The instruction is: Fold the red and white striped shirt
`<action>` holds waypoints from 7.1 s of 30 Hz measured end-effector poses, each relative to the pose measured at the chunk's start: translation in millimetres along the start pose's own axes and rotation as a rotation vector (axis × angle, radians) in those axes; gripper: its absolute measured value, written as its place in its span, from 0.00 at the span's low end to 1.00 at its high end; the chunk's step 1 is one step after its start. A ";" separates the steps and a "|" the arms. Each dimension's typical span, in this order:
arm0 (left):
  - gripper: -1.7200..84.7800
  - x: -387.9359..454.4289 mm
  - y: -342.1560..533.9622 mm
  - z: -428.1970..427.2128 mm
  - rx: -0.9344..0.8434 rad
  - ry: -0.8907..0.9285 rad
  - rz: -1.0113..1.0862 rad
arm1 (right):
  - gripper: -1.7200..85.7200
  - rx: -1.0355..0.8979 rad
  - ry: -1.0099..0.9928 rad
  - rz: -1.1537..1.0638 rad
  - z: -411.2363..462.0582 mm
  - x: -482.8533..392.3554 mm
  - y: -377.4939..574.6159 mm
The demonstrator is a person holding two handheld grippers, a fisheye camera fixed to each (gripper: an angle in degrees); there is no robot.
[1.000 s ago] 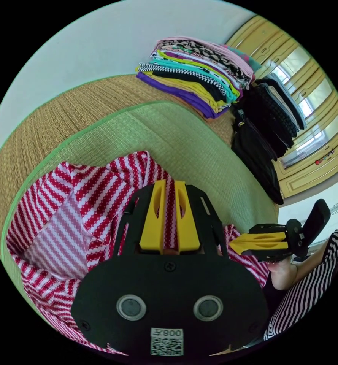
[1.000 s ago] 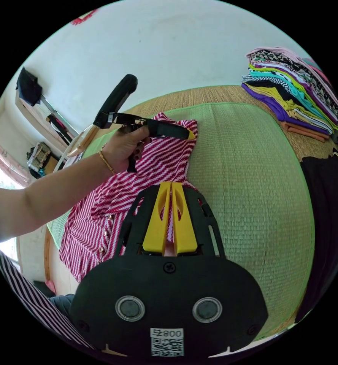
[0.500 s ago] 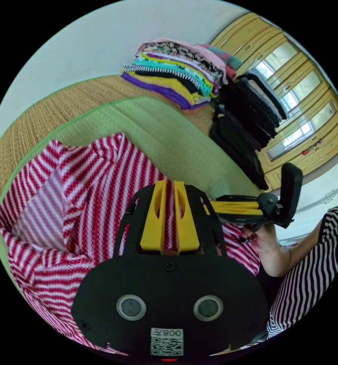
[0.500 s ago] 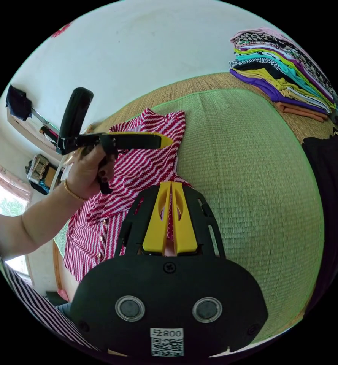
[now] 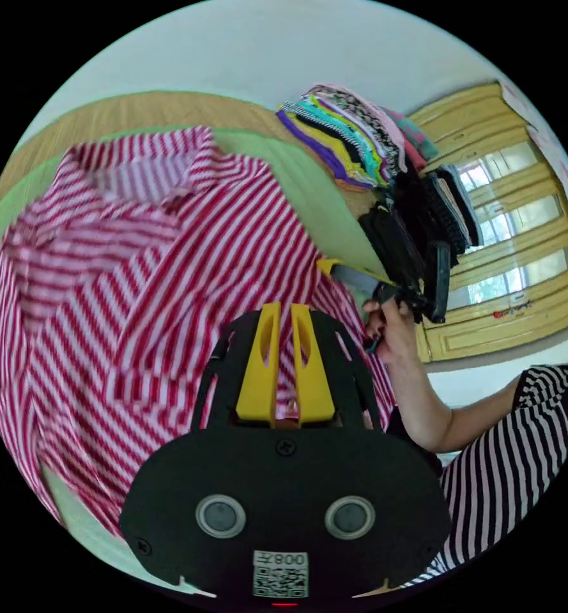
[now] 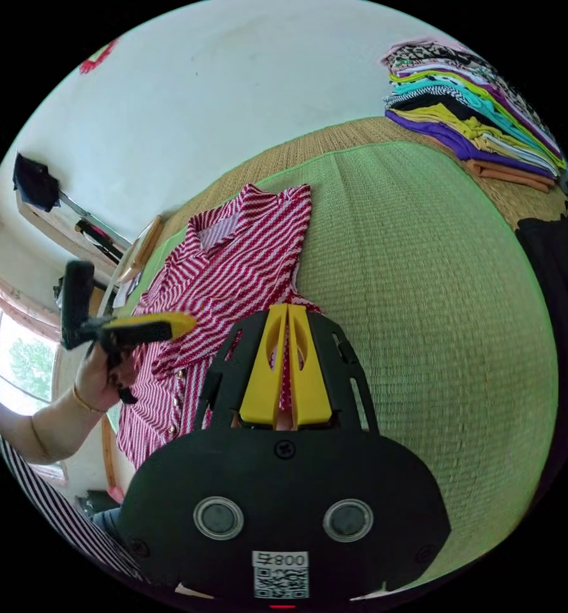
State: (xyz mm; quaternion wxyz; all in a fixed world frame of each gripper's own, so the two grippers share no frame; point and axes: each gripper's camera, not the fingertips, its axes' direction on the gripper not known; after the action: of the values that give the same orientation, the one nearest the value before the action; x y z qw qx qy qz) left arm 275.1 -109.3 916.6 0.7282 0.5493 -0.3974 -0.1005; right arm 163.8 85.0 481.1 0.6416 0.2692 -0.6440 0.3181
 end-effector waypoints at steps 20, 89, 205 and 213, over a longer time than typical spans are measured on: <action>0.02 43.5 292.8 -124.9 -0.016 -0.144 -0.290 | 0.02 -0.294 0.074 -0.043 -87.9 -101.5 86.1; 0.02 -7.3 215.7 -316.2 0.137 -0.150 -0.133 | 0.02 -0.421 0.022 -0.372 171.0 -343.4 -45.6; 0.07 45.5 56.5 -105.6 -0.001 -0.209 0.095 | 0.13 -0.268 0.041 -0.402 308.1 -230.5 -94.7; 0.05 40.4 54.9 -110.4 0.000 -0.190 0.120 | 0.02 -0.218 0.219 -0.435 325.6 -243.3 -96.5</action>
State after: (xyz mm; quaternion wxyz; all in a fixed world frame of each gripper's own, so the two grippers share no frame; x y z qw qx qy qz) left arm 362.1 -32.7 974.9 0.6918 0.5127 -0.4968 -0.1085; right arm 31.1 -238.8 252.9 0.7859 0.2947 -0.5283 0.1285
